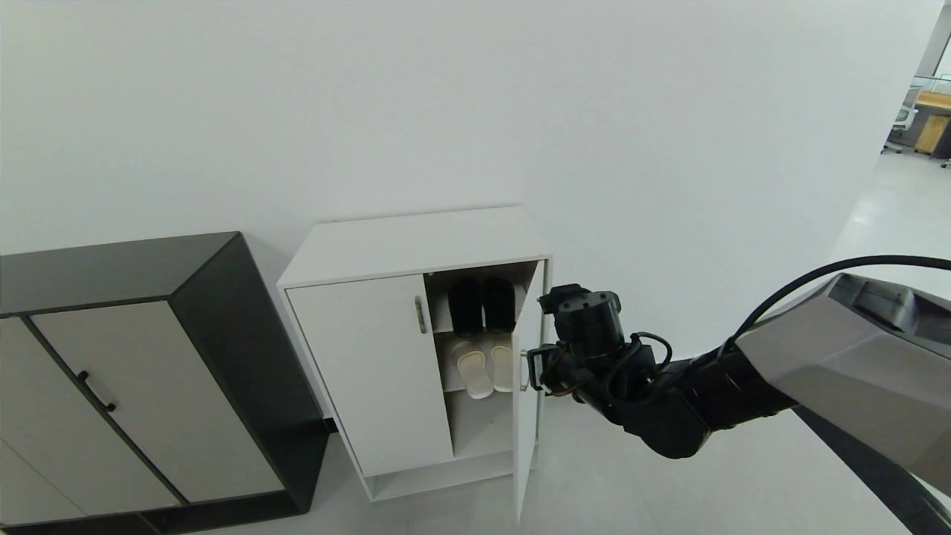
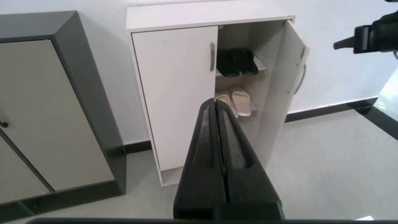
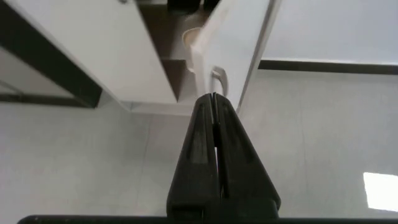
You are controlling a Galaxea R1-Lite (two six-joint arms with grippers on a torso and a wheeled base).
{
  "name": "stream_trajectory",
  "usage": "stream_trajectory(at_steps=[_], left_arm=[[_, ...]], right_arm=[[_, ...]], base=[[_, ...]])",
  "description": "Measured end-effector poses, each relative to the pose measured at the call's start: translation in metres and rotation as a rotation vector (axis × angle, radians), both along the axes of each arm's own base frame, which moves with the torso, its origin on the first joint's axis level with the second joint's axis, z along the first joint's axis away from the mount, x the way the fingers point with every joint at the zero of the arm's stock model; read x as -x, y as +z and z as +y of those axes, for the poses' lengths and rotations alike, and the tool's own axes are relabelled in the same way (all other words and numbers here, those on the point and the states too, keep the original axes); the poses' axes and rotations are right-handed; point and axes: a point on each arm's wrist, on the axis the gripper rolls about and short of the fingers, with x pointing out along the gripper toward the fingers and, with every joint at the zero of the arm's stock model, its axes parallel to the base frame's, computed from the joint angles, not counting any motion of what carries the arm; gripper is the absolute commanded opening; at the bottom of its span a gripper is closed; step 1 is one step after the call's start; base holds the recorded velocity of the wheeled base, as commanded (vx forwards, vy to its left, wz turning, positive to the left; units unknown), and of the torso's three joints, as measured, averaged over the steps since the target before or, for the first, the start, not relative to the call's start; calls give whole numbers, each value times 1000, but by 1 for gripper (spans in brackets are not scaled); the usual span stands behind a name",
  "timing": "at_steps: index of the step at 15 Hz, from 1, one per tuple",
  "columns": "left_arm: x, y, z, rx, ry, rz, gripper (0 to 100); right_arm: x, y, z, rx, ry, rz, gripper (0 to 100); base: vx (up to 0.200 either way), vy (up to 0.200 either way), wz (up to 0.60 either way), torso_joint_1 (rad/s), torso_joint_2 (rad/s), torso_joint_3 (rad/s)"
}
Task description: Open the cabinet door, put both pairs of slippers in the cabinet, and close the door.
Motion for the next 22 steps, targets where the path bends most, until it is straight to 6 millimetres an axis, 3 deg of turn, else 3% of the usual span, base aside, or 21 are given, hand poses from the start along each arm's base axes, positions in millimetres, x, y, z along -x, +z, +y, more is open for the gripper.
stream_trajectory(at_steps=[6, 10, 13, 19, 22], left_arm=[[0, 0, 0, 0, 0, 0, 0], [0, 0, 0, 0, -1, 0, 0], [0, 0, 0, 0, 0, 0, 0], [0, 0, 0, 0, -1, 0, 0], [0, 0, 0, 0, 0, 0, 0]], right_arm=[[12, 3, -7, 10, 27, -30, 0], [19, -8, -12, 27, 26, -3, 0], [19, -7, -12, -18, 30, -55, 0], [16, -24, -11, -51, 31, -96, 0], [17, -34, -21, -65, 81, -76, 0]], base=[[0, 0, 0, 0, 0, 0], [0, 0, 600, -1, -1, 2], [0, 0, 0, 0, 0, 0], [0, 0, 0, 0, 0, 0], [0, 0, 0, 0, 0, 0]])
